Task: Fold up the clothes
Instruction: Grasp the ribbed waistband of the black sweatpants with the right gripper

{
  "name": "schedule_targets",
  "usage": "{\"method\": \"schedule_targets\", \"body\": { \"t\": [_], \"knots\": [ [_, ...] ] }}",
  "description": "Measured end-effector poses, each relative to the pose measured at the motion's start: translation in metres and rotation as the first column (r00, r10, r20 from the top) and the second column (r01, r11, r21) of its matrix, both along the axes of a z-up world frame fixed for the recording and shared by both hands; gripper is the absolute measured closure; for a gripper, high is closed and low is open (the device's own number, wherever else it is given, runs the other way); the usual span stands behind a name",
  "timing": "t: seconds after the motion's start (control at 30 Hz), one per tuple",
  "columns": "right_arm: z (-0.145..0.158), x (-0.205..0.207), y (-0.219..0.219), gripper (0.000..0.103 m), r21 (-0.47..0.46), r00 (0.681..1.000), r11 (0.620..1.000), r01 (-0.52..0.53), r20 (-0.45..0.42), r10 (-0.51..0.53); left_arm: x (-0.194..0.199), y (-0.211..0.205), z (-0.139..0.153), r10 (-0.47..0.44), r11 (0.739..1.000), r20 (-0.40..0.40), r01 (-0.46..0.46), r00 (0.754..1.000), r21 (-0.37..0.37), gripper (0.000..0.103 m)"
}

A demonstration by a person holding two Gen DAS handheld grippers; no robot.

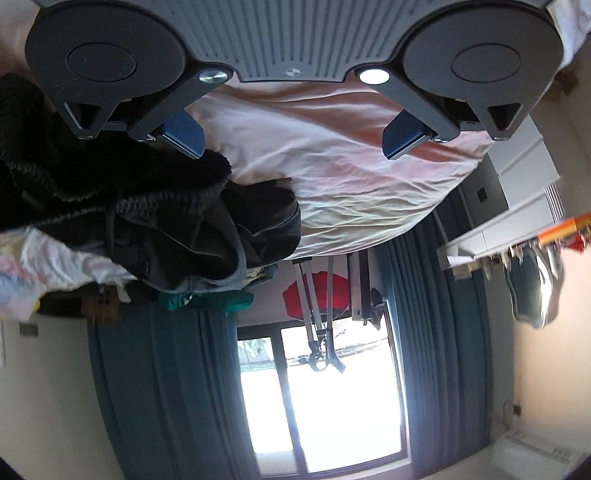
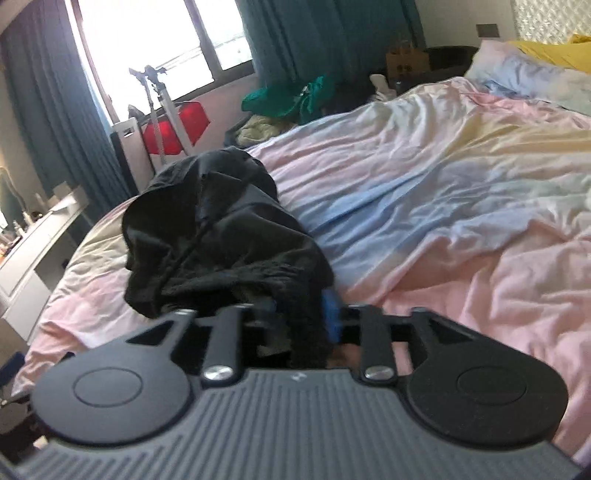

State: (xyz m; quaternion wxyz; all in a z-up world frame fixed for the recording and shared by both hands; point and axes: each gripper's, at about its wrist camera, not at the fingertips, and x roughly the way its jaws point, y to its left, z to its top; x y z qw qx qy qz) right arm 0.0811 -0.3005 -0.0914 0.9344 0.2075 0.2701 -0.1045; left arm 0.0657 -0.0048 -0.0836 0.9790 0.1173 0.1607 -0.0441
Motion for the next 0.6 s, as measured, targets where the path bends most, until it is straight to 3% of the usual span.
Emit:
{"method": "schedule_targets", "body": {
  "t": [0.07, 0.17, 0.27, 0.3, 0.37, 0.5, 0.6],
  "knots": [
    [-0.017, 0.0, -0.005, 0.052, 0.074, 0.997, 0.997, -0.023, -0.07, 0.028, 0.001, -0.005, -0.004, 0.0, 1.0, -0.006, 0.0, 1.0, 0.016, 0.0],
    [-0.044, 0.007, -0.017, 0.052, 0.275, 0.986, 0.961, 0.001, -0.158, 0.044, 0.003, -0.01, -0.007, -0.002, 1.0, -0.004, 0.002, 1.0, 0.029, 0.0],
    [-0.053, 0.009, -0.024, 0.053, 0.366, 0.987, 0.93, 0.025, -0.156, 0.034, 0.006, -0.013, -0.01, -0.008, 0.999, -0.004, 0.008, 1.0, 0.037, 0.0],
    [-0.052, 0.01, -0.023, 0.06, 0.365, 0.988, 0.931, 0.019, -0.148, 0.038, 0.006, -0.014, -0.011, -0.01, 0.999, -0.005, 0.01, 1.0, 0.04, 0.0],
    [-0.038, 0.007, -0.012, 0.082, 0.285, 0.994, 0.958, -0.017, -0.099, 0.047, 0.009, -0.016, -0.014, -0.013, 0.999, -0.011, 0.013, 1.0, 0.05, 0.0],
    [0.002, -0.011, 0.01, 0.089, 0.067, 0.998, 0.997, -0.032, 0.065, 0.027, 0.009, -0.019, -0.019, -0.021, 0.997, -0.013, 0.022, 1.0, 0.069, 0.0],
    [0.031, -0.025, 0.023, 0.089, -0.118, 0.981, 0.993, 0.005, 0.193, 0.018, 0.005, -0.02, -0.02, -0.044, 0.995, -0.009, 0.044, 0.999, 0.088, 0.0]
  ]
}}
